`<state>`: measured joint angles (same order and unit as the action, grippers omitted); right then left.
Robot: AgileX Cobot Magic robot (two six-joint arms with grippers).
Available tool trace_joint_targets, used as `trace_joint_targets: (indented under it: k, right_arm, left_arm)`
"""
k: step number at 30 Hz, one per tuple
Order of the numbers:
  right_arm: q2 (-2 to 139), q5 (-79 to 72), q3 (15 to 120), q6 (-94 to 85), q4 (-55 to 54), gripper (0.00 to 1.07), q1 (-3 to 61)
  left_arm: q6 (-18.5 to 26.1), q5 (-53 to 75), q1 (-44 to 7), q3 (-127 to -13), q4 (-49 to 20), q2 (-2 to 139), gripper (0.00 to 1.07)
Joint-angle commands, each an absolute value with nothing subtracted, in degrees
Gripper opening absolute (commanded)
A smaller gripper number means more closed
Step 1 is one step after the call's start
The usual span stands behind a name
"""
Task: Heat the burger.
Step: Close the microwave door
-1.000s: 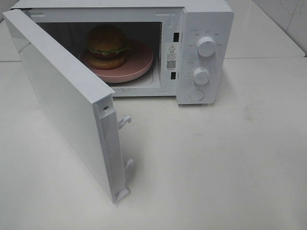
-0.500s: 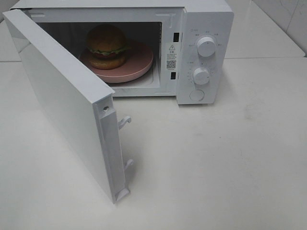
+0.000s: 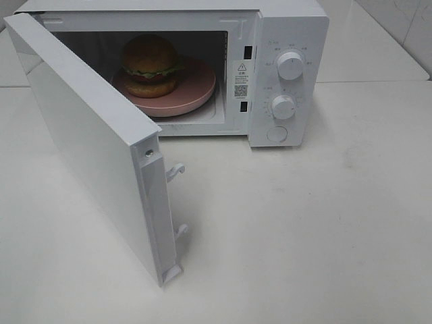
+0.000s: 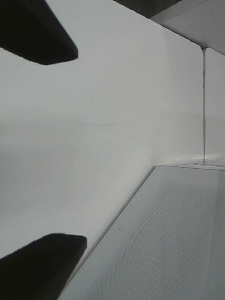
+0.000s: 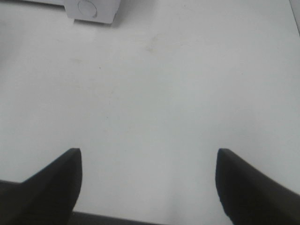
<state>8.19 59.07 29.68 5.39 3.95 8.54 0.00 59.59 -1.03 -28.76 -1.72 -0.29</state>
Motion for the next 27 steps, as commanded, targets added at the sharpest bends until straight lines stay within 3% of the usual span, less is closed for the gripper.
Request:
trace_joint_targets:
  k: [1, 10, 27]
  right_arm:
    - [4.9, 59.1, 29.3, 4.5, 3.0, 0.76, 6.9]
    - [-1.8, 59.3, 29.0, 3.5, 2.9, 0.76, 6.2]
    - [-1.7, 59.3, 29.0, 3.4, 2.8, 0.75, 6.2]
  left_arm:
    - [0.0, 59.4, -0.7, -28.6, -1.5, -1.4, 0.9]
    - [0.0, 59.4, -0.7, -28.6, -1.5, -1.4, 0.9]
    - [0.0, 59.4, -0.7, -28.6, -1.5, -1.4, 0.9]
